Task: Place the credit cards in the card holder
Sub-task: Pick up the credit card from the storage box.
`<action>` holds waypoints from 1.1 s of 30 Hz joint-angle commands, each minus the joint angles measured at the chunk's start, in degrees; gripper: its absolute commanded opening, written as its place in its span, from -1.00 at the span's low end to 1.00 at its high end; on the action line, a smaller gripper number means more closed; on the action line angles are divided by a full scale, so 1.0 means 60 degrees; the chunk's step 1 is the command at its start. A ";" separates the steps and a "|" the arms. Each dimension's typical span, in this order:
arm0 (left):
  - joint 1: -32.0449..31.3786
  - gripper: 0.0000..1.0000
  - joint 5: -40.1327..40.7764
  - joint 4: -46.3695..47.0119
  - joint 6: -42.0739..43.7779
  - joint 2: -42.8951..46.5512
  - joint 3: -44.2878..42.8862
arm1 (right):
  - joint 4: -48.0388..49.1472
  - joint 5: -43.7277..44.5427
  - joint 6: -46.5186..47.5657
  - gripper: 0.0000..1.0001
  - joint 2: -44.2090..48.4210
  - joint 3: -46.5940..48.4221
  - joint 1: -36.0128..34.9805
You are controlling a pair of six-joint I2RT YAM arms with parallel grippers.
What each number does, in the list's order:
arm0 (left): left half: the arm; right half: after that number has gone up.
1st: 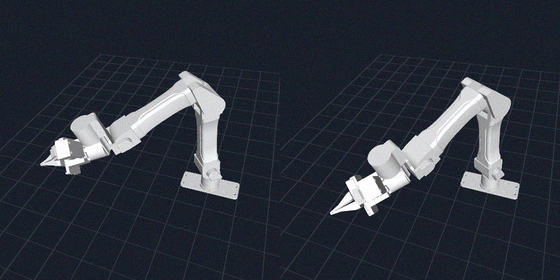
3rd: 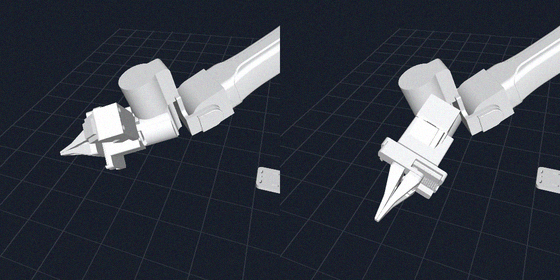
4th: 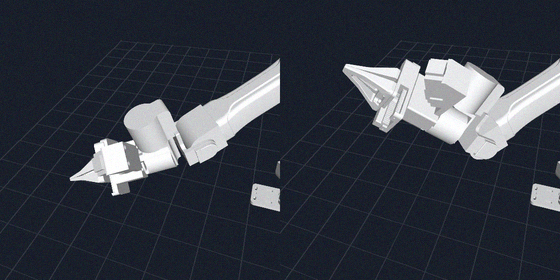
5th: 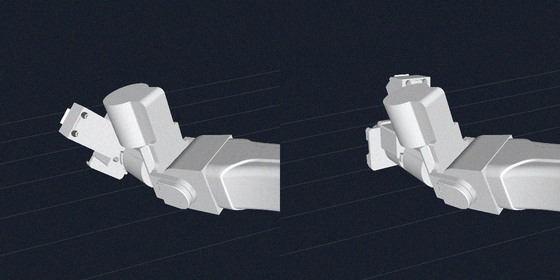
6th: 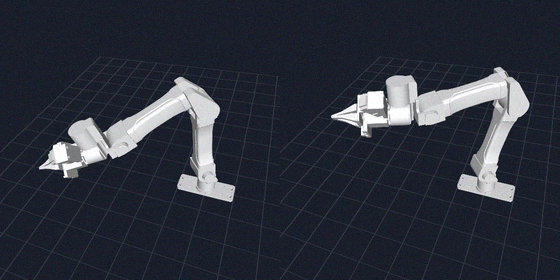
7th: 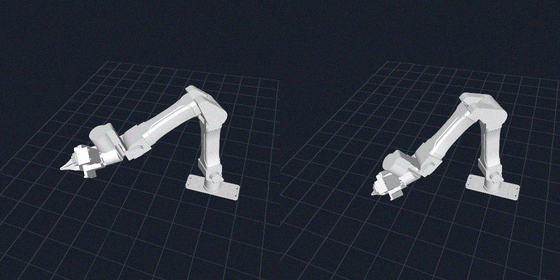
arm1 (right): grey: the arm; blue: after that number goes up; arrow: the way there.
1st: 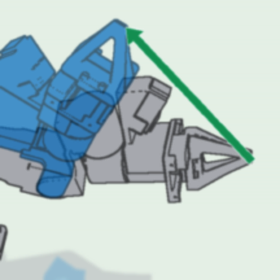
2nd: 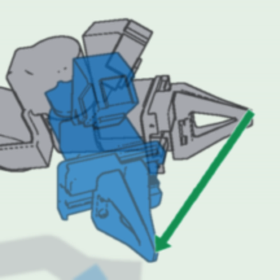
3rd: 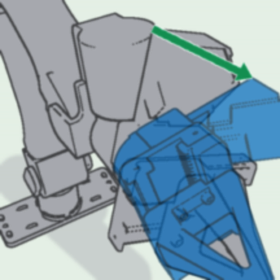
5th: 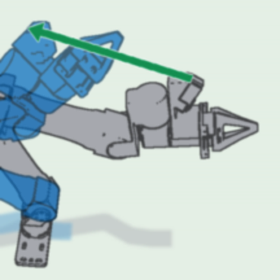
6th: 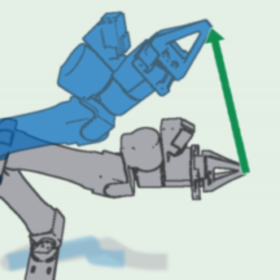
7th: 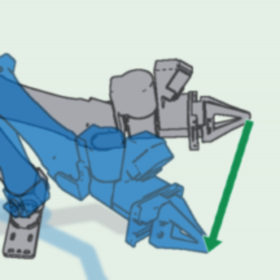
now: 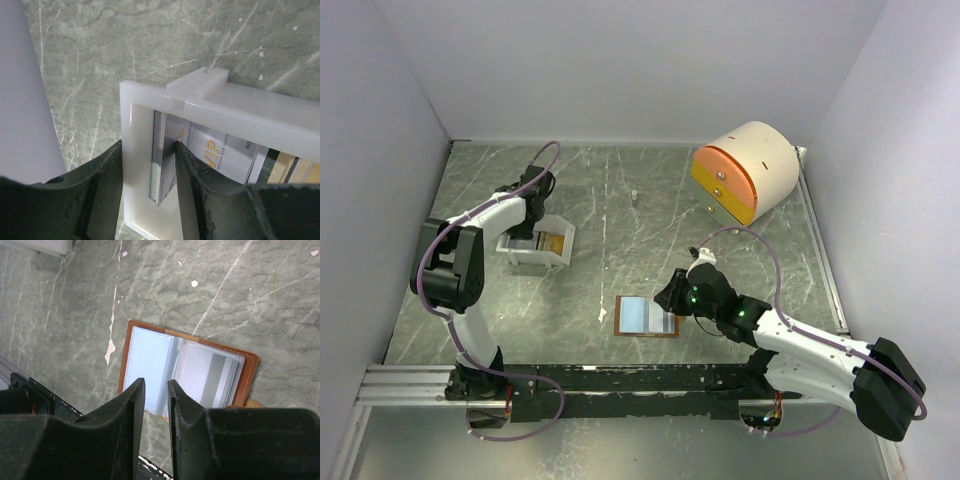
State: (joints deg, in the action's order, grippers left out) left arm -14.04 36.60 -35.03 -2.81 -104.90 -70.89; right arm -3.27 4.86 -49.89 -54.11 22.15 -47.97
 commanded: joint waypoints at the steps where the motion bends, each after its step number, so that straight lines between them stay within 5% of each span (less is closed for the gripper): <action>1: 0.0084 0.04 0.0203 -0.0052 0.0068 0.0096 -0.0370 | 0.0077 0.0011 -0.0006 -0.49 -0.0045 -0.0030 0.0010; 9: 0.0071 0.12 0.0239 -0.0116 0.0032 0.0066 -0.0425 | 0.0134 -0.0005 -0.0006 -0.50 -0.0065 -0.0059 0.0014; 22: 0.0055 -0.14 0.0250 -0.0225 -0.0036 0.0096 -0.0538 | 0.0169 -0.0033 -0.0009 -0.50 -0.0125 -0.0031 0.0022; 33: -0.0117 0.01 0.0347 -0.0289 -0.0077 -0.0030 -0.0660 | 0.0195 -0.0078 0.0034 -0.51 -0.0311 0.0064 0.0025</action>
State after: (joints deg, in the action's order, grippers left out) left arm -14.37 36.88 -36.32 -3.20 -104.92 -72.73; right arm -3.16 4.45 -49.89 -55.40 22.15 -47.97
